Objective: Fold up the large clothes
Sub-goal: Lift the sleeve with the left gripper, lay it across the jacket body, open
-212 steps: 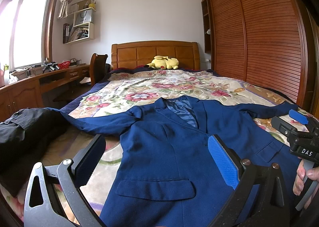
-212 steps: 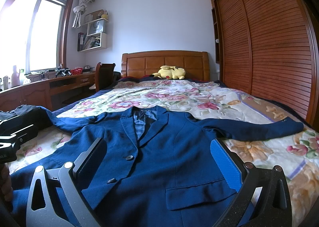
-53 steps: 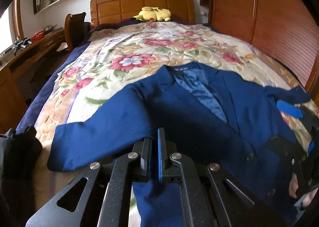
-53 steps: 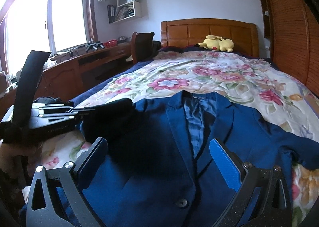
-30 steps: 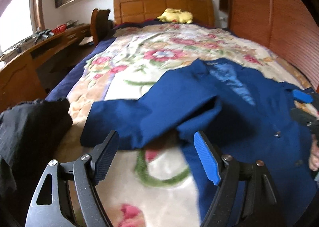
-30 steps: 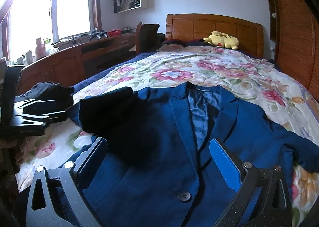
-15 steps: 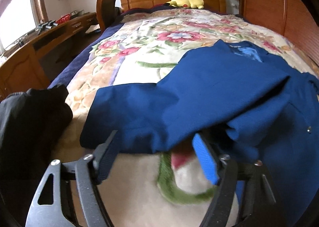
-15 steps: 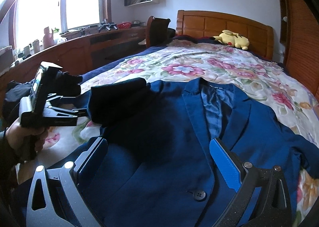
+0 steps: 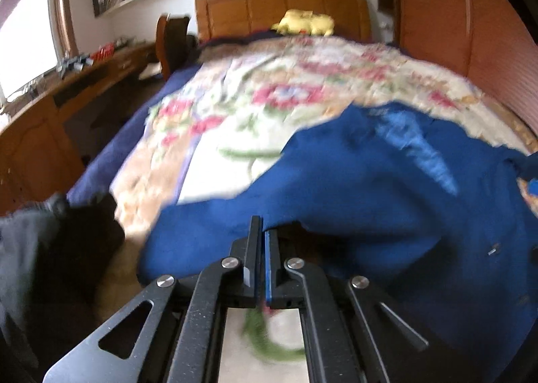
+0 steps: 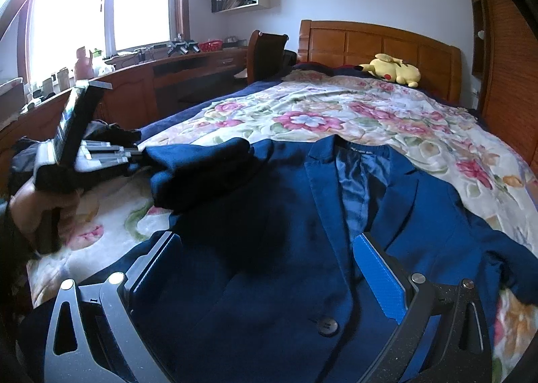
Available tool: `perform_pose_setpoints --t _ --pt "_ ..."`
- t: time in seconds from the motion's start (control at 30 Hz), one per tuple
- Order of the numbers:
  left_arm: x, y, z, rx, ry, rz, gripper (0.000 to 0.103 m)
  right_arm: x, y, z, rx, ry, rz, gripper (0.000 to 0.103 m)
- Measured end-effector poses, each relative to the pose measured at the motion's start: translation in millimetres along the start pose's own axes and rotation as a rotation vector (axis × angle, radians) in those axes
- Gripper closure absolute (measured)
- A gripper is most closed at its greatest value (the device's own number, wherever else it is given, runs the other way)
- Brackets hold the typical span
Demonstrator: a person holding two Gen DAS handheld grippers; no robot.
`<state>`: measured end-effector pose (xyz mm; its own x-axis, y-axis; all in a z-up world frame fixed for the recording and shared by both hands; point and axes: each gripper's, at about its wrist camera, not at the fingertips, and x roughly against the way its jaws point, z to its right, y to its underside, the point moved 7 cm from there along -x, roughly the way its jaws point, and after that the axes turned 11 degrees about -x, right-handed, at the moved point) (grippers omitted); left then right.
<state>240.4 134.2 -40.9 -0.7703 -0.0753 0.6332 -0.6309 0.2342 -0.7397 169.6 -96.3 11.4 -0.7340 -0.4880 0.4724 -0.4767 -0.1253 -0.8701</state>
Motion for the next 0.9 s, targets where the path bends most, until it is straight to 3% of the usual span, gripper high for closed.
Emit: perform_pose_setpoints --t 0.27,0.43,0.73,0.9 --pt "45 -56 77 -0.098 0.088 0.109 0.102 29 9 24 0.001 0.04 0.017 0.001" --pt "66 -67 131 -0.18 0.131 0.153 0.102 45 15 46 -0.016 0.086 0.027 0.001" --pt "87 -43 165 -0.184 0.189 0.14 0.101 59 21 64 -0.058 0.115 0.017 0.001" --pt "94 -21 164 -0.157 0.196 0.134 0.086 62 21 57 -0.053 0.109 0.018 0.001"
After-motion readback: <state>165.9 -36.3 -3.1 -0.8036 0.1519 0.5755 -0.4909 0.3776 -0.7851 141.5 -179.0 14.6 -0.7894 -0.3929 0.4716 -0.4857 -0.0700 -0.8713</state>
